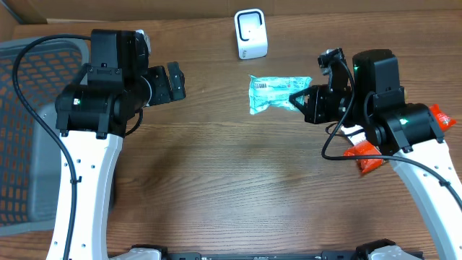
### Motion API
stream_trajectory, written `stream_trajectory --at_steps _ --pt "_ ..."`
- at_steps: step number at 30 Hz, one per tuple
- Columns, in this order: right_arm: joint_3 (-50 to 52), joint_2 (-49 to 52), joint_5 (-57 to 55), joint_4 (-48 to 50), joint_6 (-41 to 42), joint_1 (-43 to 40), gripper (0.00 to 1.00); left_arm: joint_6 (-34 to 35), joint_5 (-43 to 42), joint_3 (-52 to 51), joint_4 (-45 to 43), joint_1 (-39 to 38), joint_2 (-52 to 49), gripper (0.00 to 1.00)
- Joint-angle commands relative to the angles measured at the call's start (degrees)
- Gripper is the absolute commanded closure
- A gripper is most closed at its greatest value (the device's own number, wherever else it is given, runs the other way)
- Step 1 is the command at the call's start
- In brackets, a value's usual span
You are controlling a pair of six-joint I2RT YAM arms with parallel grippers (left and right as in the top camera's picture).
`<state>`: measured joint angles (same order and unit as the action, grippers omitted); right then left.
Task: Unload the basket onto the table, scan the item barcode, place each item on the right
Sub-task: 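Raise the mint packet and hold it to the scanner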
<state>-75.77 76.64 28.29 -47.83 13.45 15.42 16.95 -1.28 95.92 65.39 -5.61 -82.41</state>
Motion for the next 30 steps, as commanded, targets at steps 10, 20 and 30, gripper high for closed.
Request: stream_trajectory --at_steps 10,20,30 --pt "-38.6 18.8 -32.0 -18.3 -6.1 5.6 0.96 -0.7 -0.2 0.5 0.0 -0.1 -0.1 0.01" --pt "-40.4 33.2 -59.8 5.4 -33.4 10.9 0.96 -0.7 -0.2 0.5 0.0 -0.1 -0.1 0.0" --pt "-40.3 46.1 -59.8 28.0 -71.0 11.2 0.96 -0.7 -0.2 0.5 0.0 -0.1 -0.1 0.0"
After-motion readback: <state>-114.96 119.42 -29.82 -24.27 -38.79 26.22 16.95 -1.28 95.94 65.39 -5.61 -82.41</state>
